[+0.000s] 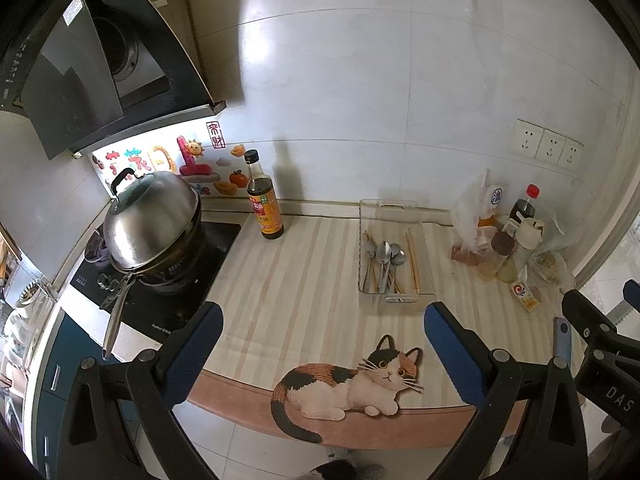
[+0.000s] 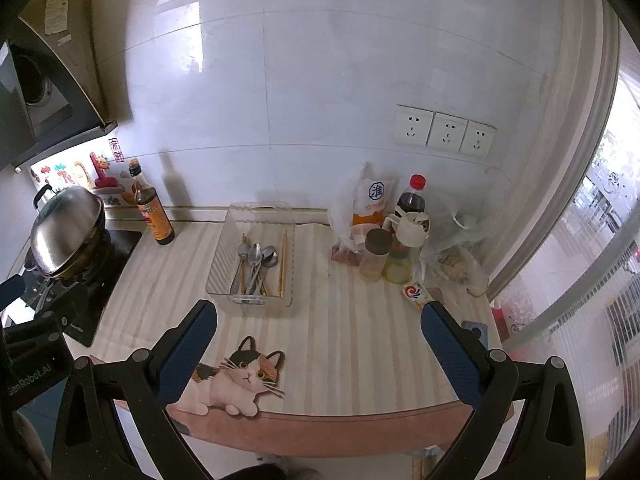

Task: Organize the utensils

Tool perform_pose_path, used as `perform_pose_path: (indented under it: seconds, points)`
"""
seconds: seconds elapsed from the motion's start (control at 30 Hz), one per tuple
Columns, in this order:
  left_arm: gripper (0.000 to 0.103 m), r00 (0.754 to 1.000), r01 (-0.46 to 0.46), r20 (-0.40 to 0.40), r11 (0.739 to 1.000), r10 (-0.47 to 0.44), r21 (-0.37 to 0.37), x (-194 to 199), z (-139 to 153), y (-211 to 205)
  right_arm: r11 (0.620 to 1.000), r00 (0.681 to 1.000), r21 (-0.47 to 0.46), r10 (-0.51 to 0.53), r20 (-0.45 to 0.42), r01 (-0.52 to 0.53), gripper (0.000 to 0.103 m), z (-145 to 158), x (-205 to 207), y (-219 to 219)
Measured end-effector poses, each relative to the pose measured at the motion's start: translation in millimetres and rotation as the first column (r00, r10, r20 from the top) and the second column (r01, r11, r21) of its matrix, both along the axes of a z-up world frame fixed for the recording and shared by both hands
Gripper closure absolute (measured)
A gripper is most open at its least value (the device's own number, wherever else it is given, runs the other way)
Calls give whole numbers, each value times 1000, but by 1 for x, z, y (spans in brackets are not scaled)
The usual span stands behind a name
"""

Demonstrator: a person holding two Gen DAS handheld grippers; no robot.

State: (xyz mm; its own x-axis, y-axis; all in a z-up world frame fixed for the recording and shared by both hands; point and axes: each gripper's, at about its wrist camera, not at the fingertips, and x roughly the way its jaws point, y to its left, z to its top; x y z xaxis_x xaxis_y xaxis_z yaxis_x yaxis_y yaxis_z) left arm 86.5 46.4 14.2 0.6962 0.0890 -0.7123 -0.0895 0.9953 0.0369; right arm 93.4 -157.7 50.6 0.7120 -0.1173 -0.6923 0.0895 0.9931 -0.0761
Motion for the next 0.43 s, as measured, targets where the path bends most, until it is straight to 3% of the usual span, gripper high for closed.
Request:
perform_pose_path:
  seconds: [0.43]
  points:
    - [0,1000,-2,-2,1000,2,0,-2,1,-3,1000,1000,0,-4,-2,4,0,1,0,-2]
